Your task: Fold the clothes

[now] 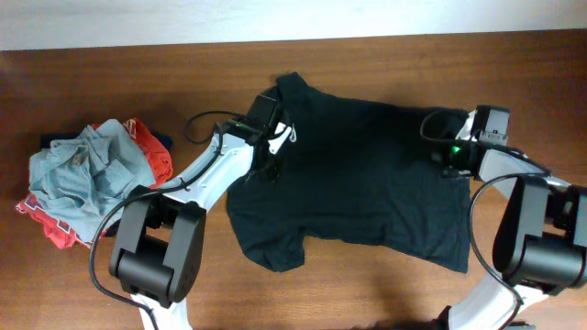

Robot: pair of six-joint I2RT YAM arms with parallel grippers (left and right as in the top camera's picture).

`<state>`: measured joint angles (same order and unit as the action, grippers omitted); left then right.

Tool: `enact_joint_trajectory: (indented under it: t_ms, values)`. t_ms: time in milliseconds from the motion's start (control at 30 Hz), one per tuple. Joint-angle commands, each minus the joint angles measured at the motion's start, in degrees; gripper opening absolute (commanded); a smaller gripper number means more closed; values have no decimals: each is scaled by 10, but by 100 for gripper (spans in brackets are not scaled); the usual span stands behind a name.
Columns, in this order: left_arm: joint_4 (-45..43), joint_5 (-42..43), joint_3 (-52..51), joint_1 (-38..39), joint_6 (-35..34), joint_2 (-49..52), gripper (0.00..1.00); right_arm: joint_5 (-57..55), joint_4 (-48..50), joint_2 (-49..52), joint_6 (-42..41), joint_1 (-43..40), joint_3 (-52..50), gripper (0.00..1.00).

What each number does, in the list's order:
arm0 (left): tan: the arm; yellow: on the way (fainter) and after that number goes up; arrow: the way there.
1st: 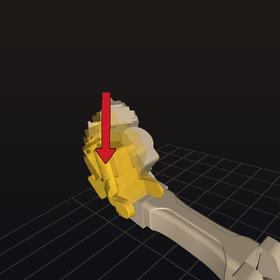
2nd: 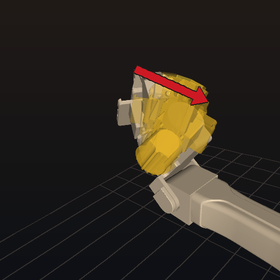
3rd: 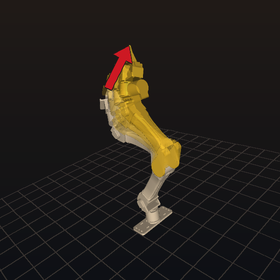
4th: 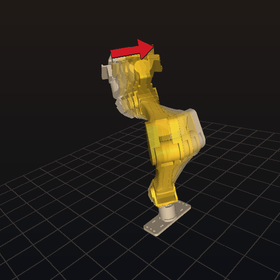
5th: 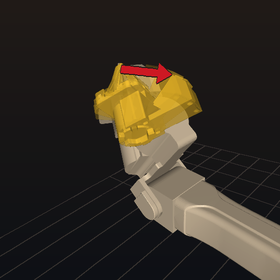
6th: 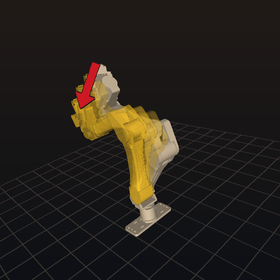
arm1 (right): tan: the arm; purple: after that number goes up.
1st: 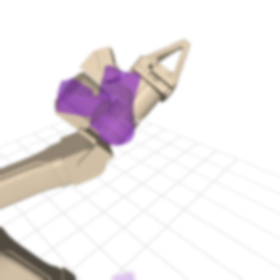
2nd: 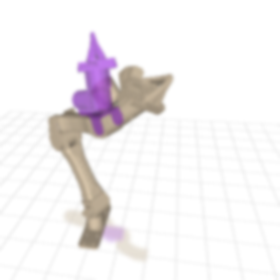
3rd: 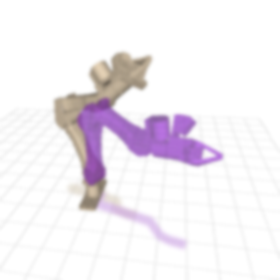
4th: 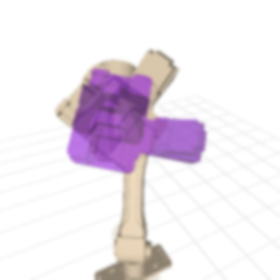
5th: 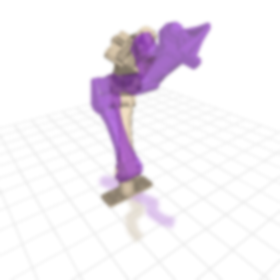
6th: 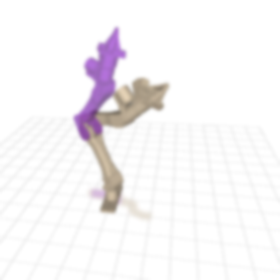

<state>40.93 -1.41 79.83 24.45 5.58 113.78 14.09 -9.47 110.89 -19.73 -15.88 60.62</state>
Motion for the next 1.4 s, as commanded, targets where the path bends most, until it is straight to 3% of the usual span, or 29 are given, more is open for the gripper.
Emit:
enact_joint_trajectory:
  t_ms: [0,267,567,667,700,833,1033,1167,1267,1367]
  values:
    - [1,9,6,-2,5,4,55,-33,19,41,-5,1,6,4]
    - [0,9,6,-2,5,4,55,-75,108,122,11,-5,45,4]
    - [0,8,6,-2,5,4,55,-70,74,154,60,-7,167,4]
    - [1,7,14,-2,5,4,55,-37,-6,152,63,-7,227,6]
    - [1,5,22,-2,5,2,55,-18,-36,150,71,-7,247,20]
    - [-2,-13,74,-2,25,-3,56,40,-177,125,94,-7,330,26]
    - [-66,-9,102,-5,83,0,54,40,-333,78,94,-7,394,29]
    - [-126,2,102,-30,83,25,36,49,-428,55,79,-3,395,28]
    - [-171,74,102,-55,110,61,30,52,-494,54,71,3,393,19]
    - [-207,126,102,-74,119,97,27,50,-543,54,75,12,387,18]
